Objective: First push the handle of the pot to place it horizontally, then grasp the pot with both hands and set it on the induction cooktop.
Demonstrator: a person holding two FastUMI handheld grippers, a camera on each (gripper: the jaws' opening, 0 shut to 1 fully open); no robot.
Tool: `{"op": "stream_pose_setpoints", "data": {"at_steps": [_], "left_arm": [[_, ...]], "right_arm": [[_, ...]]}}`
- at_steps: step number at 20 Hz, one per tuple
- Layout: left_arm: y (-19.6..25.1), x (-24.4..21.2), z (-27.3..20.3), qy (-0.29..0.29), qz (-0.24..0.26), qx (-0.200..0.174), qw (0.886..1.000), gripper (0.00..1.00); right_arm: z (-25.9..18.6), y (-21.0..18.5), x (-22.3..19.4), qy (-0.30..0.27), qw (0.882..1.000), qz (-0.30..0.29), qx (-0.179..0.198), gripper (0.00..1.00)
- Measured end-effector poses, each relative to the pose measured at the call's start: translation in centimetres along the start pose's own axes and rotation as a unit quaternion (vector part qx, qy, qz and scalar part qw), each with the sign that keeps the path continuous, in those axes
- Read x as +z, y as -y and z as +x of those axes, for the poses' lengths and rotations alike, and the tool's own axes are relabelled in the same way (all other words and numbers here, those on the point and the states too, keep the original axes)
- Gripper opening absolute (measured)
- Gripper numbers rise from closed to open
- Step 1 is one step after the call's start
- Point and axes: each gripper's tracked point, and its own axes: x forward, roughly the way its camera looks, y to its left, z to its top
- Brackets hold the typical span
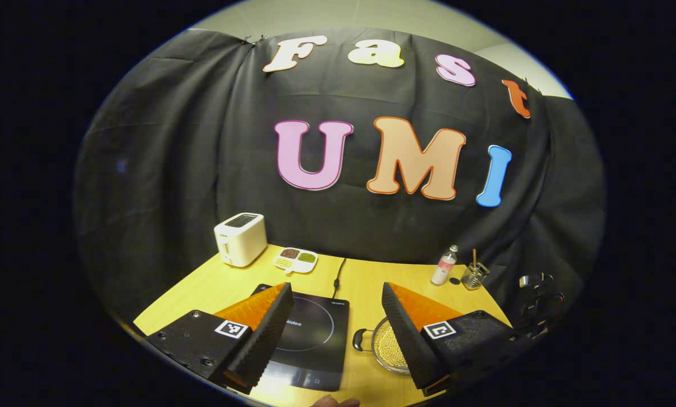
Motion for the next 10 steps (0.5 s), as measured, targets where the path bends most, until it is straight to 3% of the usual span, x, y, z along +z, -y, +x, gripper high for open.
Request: {"op": "stream_pose_setpoints", "data": {"at_steps": [5,8,10], "left_arm": [[1.8,-5.6,3.7,-0.08,0.0,-0.07,0.994,0.98],[2.3,-7.2,5.0,-0.104,0.0,-0.104,0.989,0.97],[2.4,-8.7,5.8,-0.124,-0.005,-0.121,0.985,0.97]], "right_arm": [[-0.7,0.6,1.3,0.015,0.999,0.031,-0.028,0.04],[-0.9,0.0,1.8,0.017,0.998,0.04,-0.038,0.27],[-0.8,-0.5,1.1,0.002,0.999,0.028,-0.04,0.64]]}}
